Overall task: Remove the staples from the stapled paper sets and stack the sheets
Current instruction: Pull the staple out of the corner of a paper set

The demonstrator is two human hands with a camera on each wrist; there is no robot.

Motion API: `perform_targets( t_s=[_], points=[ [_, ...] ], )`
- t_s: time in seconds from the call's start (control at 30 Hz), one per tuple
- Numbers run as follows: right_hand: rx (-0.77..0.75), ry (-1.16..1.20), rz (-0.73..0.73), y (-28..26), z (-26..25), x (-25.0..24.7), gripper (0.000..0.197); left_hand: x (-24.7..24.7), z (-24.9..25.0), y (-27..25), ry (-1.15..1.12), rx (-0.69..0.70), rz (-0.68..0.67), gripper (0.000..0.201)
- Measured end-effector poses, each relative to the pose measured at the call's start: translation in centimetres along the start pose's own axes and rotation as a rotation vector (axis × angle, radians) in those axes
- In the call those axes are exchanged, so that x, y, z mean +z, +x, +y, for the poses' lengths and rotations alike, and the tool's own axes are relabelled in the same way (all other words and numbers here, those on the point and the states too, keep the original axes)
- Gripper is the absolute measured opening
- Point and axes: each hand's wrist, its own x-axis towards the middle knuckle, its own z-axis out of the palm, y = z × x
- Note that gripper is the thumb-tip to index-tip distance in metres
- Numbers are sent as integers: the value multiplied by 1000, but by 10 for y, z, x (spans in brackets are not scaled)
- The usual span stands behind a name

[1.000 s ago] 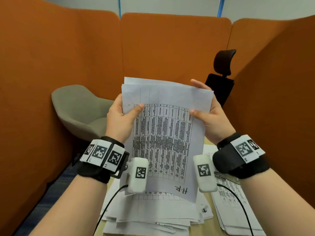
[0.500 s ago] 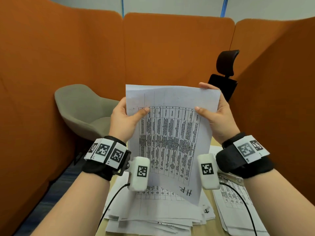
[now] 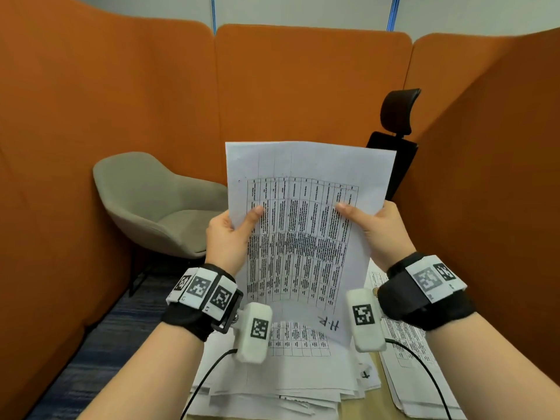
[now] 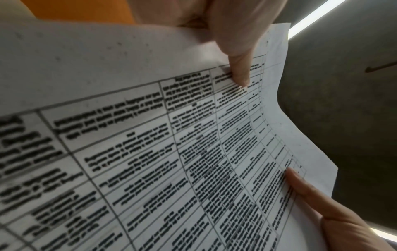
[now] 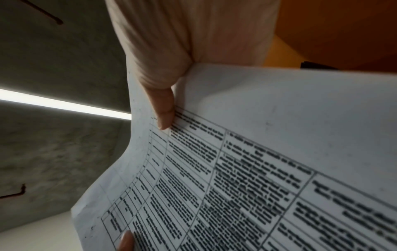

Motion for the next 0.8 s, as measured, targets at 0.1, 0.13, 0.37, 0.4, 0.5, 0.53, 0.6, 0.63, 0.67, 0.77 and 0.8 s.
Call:
perform_targets(
  t_s=[0.1,0.13,0.37,0.4,0.5,0.53,0.6,0.63,0.67,0.77,0.8],
  points=[
    [-46,0,1,0,-4,2,19,-3,9,5,-13,36,45,17],
    [-42,-15,-2,-1,-2,3,18,-4,8,5,-7,37,54,15],
    [57,-106,-19,-8,23,4,27,-8,-10,-3,62,-62,51,34],
    [72,-120,-29,-8,25,4,27,-8,-10,-4,71,-74,46,32],
    [106,-151,-38,-8,23,5,26,-8,-7,-6,61,-98,37,21],
    [108,-150,-38,-8,18,5,25,-9,-5,-5,48,-101,33,17],
    [108,-134,-28,-4,7,0,22,-10,-1,-4,47,-110,17,10],
    [120,-133,-27,-2,2,-4,23,-10,-1,-3,48,-117,6,9],
    [143,-141,-34,0,-2,-8,25,-9,-2,-4,50,-131,-5,8],
    [278,-250,-49,2,6,-24,29,-2,-18,-14,93,-232,-50,18],
    [331,-335,-37,1,12,-31,27,0,-27,-20,116,-280,-51,22]
  ],
)
